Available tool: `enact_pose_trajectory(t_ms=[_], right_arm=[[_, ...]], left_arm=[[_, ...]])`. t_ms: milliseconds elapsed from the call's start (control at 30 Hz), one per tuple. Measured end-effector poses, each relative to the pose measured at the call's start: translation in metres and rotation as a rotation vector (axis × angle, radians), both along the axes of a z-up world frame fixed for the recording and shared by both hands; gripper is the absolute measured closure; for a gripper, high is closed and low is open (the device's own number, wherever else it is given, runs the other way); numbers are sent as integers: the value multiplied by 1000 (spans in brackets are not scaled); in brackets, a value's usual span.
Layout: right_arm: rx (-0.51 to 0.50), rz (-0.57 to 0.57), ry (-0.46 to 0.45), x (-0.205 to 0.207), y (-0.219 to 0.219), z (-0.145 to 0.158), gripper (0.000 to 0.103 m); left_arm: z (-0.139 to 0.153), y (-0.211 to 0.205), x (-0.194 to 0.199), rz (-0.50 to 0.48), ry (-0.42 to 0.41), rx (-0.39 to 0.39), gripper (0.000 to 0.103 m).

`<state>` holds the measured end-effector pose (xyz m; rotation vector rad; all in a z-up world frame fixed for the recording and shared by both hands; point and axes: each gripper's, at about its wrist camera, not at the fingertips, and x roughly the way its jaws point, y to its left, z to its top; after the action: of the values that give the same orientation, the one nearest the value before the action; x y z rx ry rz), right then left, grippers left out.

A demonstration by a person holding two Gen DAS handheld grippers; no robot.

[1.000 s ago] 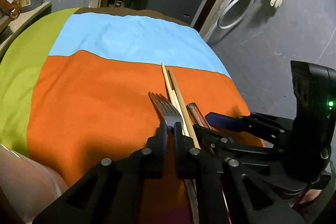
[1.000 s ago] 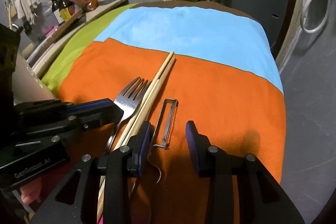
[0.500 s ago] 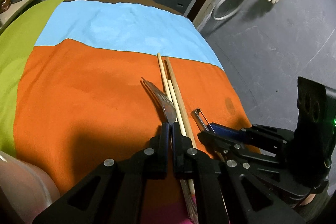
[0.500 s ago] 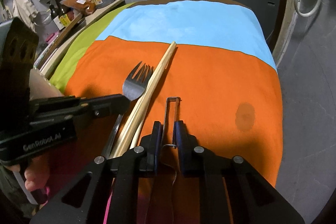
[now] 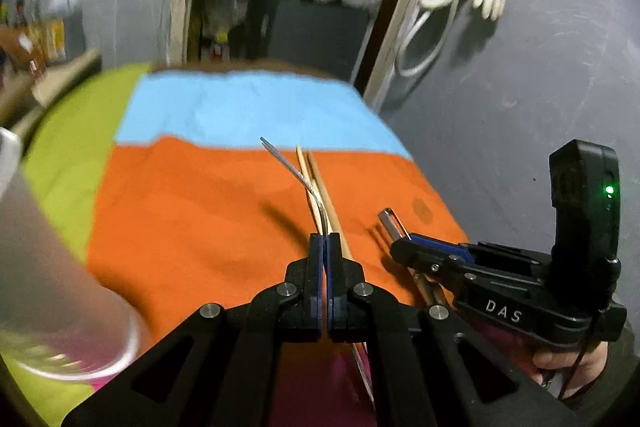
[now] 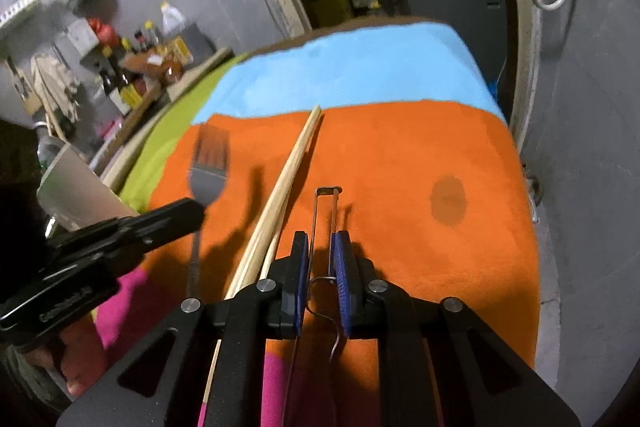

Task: Organize utensils
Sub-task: 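Lift the fork toward the caddy with the left tool while the right tool lifts the peeler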

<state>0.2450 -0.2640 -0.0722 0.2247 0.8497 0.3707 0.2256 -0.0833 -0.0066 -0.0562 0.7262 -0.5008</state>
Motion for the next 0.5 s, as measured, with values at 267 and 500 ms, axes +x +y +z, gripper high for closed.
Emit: enact_pose_trajectory(t_ms=[267, 500], right_arm=[[7, -66, -282, -41, 2, 33, 93], [-24, -133, -549, -68, 21, 65, 93]], left_arm=[[27, 10, -44, 84, -286, -14, 103], [48, 24, -67, 109, -425, -7, 103]])
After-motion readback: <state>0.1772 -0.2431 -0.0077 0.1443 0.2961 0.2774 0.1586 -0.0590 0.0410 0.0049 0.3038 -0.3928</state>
